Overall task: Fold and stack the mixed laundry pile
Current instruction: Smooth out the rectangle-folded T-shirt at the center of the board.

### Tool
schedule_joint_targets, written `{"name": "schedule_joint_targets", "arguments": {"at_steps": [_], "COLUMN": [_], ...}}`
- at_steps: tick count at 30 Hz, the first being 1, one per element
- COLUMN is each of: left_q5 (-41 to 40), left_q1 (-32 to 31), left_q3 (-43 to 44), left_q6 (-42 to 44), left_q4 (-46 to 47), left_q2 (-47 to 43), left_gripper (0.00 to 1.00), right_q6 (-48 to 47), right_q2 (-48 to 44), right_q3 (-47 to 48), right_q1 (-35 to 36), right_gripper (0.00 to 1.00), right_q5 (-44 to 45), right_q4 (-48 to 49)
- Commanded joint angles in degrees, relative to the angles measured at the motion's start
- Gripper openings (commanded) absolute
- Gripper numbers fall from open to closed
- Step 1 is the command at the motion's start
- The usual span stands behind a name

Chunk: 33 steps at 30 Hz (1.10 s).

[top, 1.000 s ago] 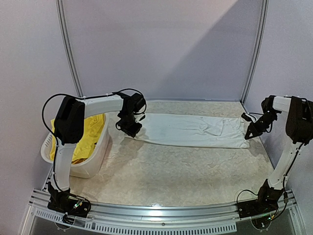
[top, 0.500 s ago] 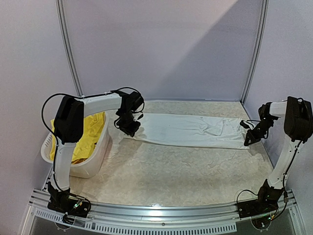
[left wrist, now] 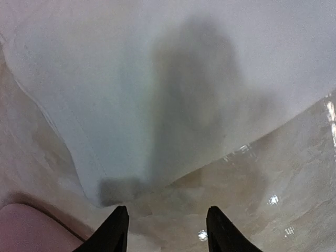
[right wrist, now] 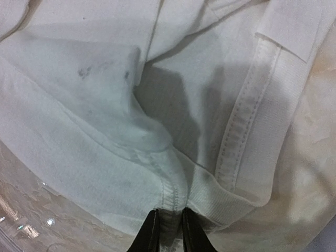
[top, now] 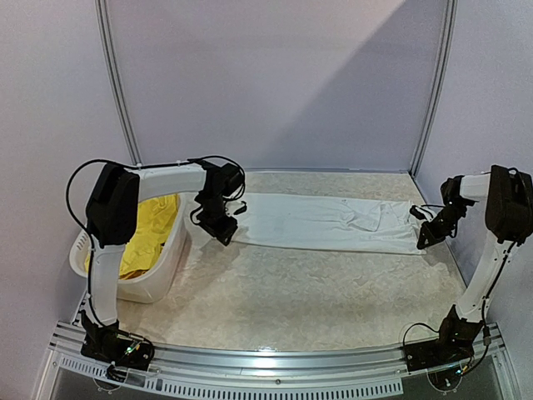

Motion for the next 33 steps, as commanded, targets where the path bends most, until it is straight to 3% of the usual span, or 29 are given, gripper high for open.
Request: {"name": "schedule_joint_targets", "arguments": {"at_steps": [1, 9, 15, 18, 21, 27, 33], "left_q5": [-2.05, -6.96, -5.94, -7.65, -7.95, -7.96, -7.72], "left_q1": [-1.28, -2.63, -1.66, -1.60, -1.75, -5.08, -9.32], "left_q3": [3.90, 9.36, 9.06, 9.53, 9.33, 1.31, -6.83], "left_q6": [8.75, 20.96, 23.20, 23.45, 22.55, 20.23, 15.17], "left_q4": [-0.34, -7.11, -6.17, -5.67, -7.08, -6.44, -8.32], "left_q2": [2.21, 6.64, 9.20, 11.27, 11.72, 5.03, -0.48], "left_gripper": [0.51, 0.52, 0.50, 0.39, 0.21, 0.00, 0.00], "right_q6": [0.53, 0.42, 0.25, 0.05, -0.09, -2.12, -5.26], "right_q2": [0.65, 0.53, 0.30, 0.07, 0.13, 1.17, -1.07], "right_q3": [-1.92, -1.84, -1.67, -1.56, -1.67, -2.95, -3.49], "right_q1": [-0.47, -0.47, -0.47, -0.47, -0.49, -0.49, -0.47], "right_gripper": [0.16, 0.16, 0.16, 0.16, 0.11, 0.00, 0.00], "right_q5": [3.87, 2.98, 2.90, 3.12, 3.40, 5.47, 5.88], "right_q4": [0.75, 0.54, -0.08, -0.26, -0.28, -0.73, -2.81]}}
